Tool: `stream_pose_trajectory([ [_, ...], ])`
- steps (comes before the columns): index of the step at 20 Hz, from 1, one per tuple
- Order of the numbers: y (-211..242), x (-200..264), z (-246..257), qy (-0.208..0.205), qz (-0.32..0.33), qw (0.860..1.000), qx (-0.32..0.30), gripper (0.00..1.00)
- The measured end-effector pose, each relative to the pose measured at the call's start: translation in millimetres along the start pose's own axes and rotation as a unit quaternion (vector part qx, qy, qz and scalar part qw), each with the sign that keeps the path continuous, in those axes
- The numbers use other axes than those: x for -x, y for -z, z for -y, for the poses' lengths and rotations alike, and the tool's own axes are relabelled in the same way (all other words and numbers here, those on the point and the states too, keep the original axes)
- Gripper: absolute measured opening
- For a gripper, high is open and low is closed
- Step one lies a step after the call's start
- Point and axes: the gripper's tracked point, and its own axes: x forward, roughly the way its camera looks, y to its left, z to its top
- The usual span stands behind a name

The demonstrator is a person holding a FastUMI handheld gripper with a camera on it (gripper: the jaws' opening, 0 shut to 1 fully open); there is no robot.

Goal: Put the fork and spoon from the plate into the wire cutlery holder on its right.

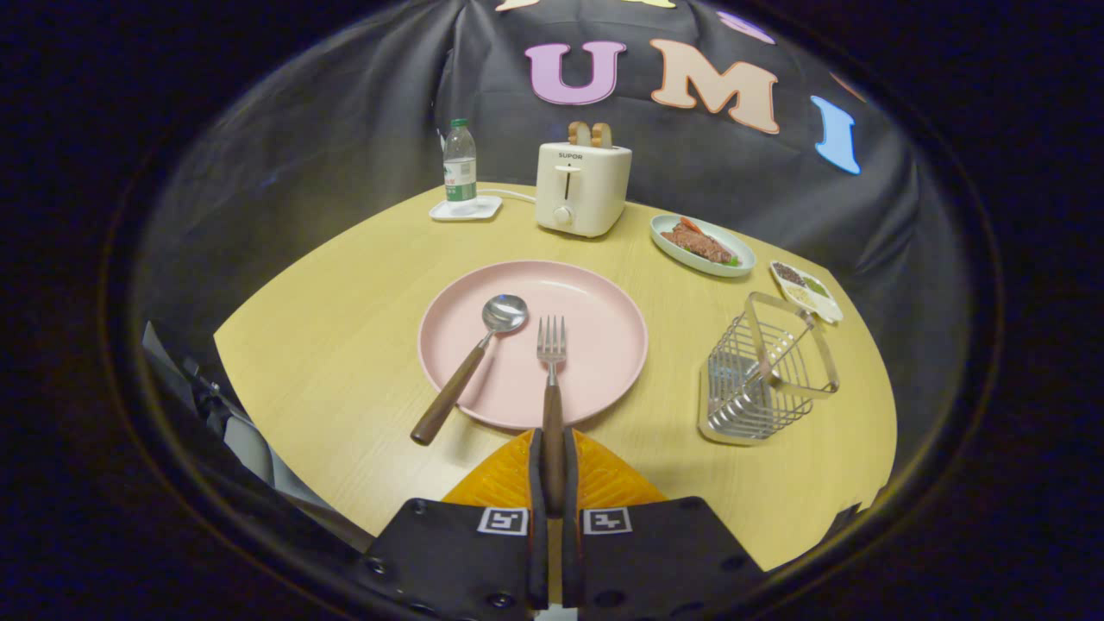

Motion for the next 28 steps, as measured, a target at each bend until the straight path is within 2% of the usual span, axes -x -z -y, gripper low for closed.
stream_pose_trajectory([
  [9,-35.7,48.2,39.8,-0.004,-0.018,0.999,-0.027,0.09],
  [17,-59.0,110.0,132.9,0.060,-0.039,0.997,-0.028,0.09],
  [19,-54.6,111.8,148.6,0.066,-0.057,0.996,-0.028,0.09],
  [22,-41.5,108.9,160.3,0.052,-0.102,0.993,-0.011,0.09],
  [28,-30.5,84.7,176.0,0.029,-0.196,0.980,-0.016,0.09],
])
